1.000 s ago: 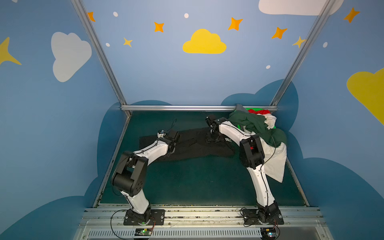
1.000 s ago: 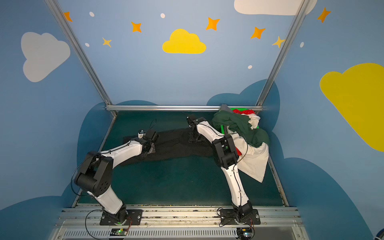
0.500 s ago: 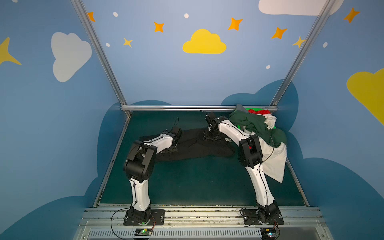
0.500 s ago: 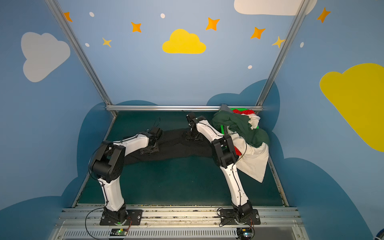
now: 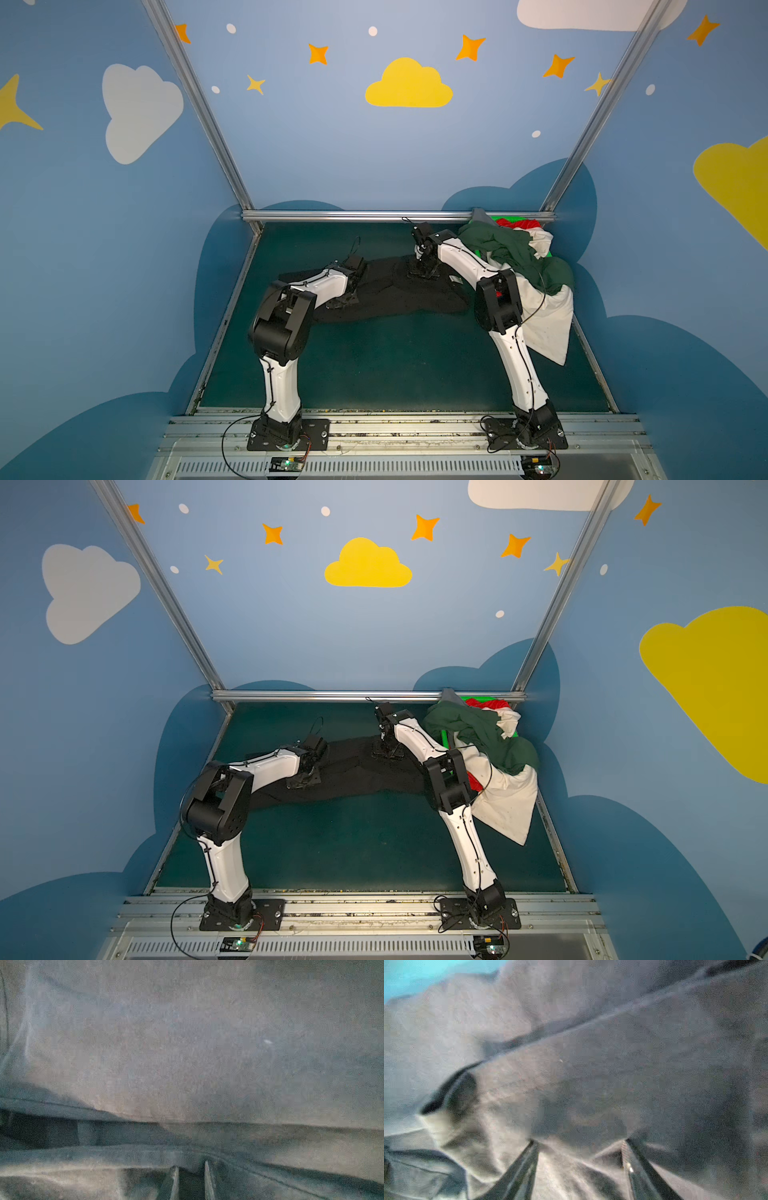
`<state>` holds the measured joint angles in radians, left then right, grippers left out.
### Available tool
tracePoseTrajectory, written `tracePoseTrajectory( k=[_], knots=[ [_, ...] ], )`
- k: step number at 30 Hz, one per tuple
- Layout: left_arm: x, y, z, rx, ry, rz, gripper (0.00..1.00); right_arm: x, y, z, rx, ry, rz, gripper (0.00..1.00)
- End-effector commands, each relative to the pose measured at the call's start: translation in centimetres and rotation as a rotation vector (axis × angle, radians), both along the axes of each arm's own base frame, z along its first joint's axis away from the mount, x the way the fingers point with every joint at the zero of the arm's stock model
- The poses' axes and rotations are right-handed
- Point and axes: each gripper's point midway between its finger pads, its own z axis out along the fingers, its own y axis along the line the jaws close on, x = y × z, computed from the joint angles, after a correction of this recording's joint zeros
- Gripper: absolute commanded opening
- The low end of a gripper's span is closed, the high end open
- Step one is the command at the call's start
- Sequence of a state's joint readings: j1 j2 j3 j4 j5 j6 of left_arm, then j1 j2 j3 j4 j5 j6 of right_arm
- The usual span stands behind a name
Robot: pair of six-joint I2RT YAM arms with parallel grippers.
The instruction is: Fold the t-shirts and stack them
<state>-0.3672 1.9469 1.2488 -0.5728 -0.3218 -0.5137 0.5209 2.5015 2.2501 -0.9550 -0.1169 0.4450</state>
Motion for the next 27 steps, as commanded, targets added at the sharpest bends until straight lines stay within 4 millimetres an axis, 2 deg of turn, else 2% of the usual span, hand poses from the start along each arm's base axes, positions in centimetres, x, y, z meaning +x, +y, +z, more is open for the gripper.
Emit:
tracePoseTrajectory(
  k=[1, 4, 8, 13, 16, 19, 21, 25, 27],
  knots=[
    [-6.0, -0.7, -4.3, -0.047, 0.250, -0.014, 0.21, -1.0, 1.7, -1.9, 0.022, 0.050, 0.042, 0.62],
    [-6.8, -1.7, -5.6, -0.053, 0.280, -0.022, 0.20, -1.2, 2.9, -1.8, 0.049, 0.051, 0.065, 0.61],
    [-7.9, -3.1, -6.4, -0.087, 0.294, -0.035, 0.20, -1.8, 4.4, -1.8, 0.060, 0.056, 0.103, 0.59],
    [-10.0, -4.6, -6.6, -0.154, 0.300, -0.039, 0.20, -2.4, 5.3, -2.2, 0.071, 0.077, 0.135, 0.60],
    [-10.3, -4.4, -6.1, -0.161, 0.290, -0.030, 0.21, -2.3, 5.4, -1.9, 0.090, 0.080, 0.134, 0.62],
    [-9.2, -3.7, -4.5, -0.121, 0.257, -0.035, 0.26, -1.8, 4.7, -0.6, 0.078, 0.055, 0.117, 0.75],
    [-7.9, -3.4, -3.0, -0.109, 0.229, -0.039, 0.30, -1.4, 3.7, 1.0, 0.056, 0.022, 0.102, 0.82],
    [-4.8, -2.9, 0.8, -0.093, 0.144, -0.040, 0.46, -1.2, 1.1, 5.5, 0.029, -0.076, 0.058, 0.88],
    [-3.0, -3.6, 3.1, -0.099, 0.089, -0.073, 0.62, -1.4, -0.7, 7.9, 0.037, -0.127, 0.014, 0.90]
  ],
)
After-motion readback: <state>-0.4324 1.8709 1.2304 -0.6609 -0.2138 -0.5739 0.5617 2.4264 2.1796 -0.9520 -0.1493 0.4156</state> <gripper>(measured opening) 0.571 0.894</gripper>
